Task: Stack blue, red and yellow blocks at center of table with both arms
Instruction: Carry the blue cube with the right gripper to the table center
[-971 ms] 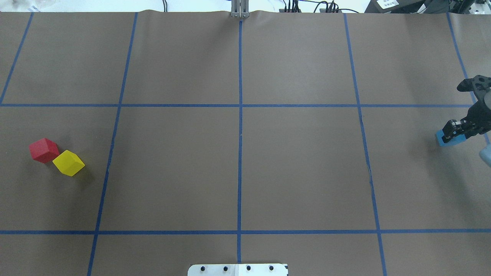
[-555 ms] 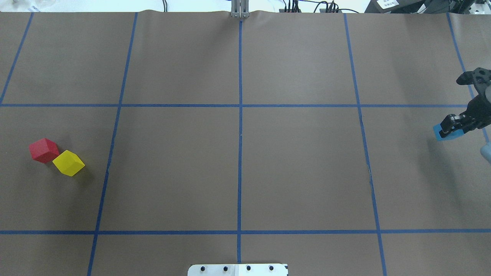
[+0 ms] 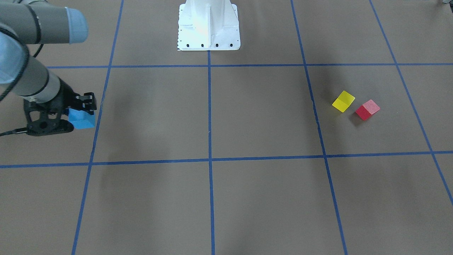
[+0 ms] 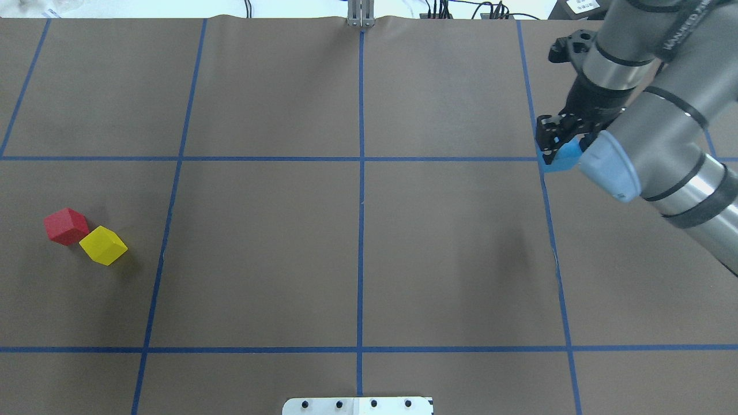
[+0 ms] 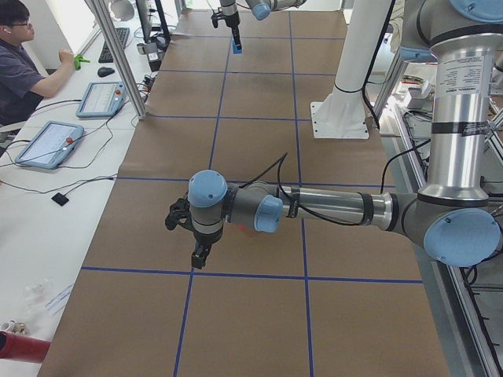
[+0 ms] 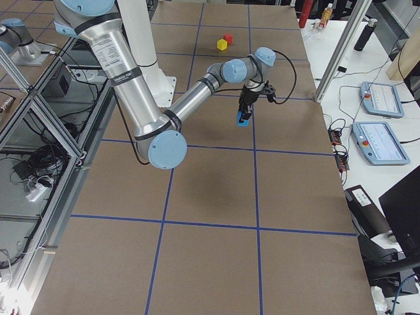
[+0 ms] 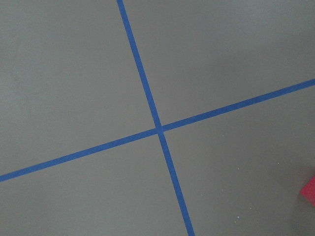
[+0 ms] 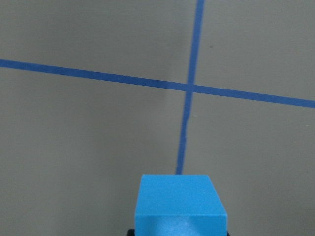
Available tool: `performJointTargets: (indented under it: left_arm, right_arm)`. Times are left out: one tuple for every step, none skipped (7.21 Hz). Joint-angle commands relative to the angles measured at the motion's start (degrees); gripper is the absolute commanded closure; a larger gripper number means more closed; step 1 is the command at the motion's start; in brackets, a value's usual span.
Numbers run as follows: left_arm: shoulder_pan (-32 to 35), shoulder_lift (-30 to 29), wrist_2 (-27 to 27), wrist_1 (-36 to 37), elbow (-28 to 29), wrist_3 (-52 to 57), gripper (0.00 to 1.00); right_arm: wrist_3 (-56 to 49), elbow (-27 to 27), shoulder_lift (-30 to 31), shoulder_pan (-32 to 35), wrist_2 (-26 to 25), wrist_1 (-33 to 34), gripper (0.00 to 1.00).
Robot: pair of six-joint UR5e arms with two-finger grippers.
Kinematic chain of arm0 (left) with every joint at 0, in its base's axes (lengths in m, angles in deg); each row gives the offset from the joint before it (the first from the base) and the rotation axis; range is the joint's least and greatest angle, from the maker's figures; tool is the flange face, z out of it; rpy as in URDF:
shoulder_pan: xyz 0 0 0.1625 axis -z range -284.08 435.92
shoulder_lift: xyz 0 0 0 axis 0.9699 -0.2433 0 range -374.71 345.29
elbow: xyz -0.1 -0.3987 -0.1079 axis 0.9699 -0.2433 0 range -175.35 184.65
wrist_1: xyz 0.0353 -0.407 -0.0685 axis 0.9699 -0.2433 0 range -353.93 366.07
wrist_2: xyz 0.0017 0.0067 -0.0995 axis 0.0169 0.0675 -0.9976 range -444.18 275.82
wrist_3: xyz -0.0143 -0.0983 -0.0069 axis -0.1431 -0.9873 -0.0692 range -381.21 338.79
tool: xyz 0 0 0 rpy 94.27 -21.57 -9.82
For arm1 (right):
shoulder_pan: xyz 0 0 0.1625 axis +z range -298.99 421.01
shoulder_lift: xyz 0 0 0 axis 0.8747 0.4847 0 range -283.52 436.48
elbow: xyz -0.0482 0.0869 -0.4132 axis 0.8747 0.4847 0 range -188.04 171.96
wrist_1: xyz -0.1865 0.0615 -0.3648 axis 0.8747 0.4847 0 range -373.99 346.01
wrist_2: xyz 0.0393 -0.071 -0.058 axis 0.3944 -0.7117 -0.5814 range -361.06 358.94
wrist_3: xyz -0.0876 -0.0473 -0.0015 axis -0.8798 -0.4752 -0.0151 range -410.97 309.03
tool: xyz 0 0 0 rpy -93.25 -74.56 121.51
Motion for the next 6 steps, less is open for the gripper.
performJointTargets:
  left_arm:
    - [0.1,0.3,0.0,0.0,-0.4,0.0,0.00]
    - [0.1,0.3,0.0,-0.1,-0.3,0.1,0.00]
    - [0.1,0.4,0.0,-0.1,-0.3,0.3,0.00]
    - [0.1,0.4,0.0,-0.1,0.0,0.4,0.00]
    - [0.1,0.3,0.0,-0.1,-0.1,0.4,0.00]
    - [0.0,0.3,0.0,-0.1,0.0,0.4,0.00]
  right_arm:
    - [13.4,8.2,-13.8,-8.5,-2.4,1.0,1.00]
    - [19.7,13.6,-16.7,-11.4,-2.3,-7.0,1.00]
    - [26.6,20.7,-18.6,-13.9,-2.4,-18.0,1.00]
    - [29.0,27.4,-22.8,-14.6,-2.6,-20.4,1.00]
    - [29.0,30.1,-24.2,-15.4,-2.6,-20.6,1.00]
    - [29.1,30.4,-24.2,-16.1,-4.0,-21.2,1.00]
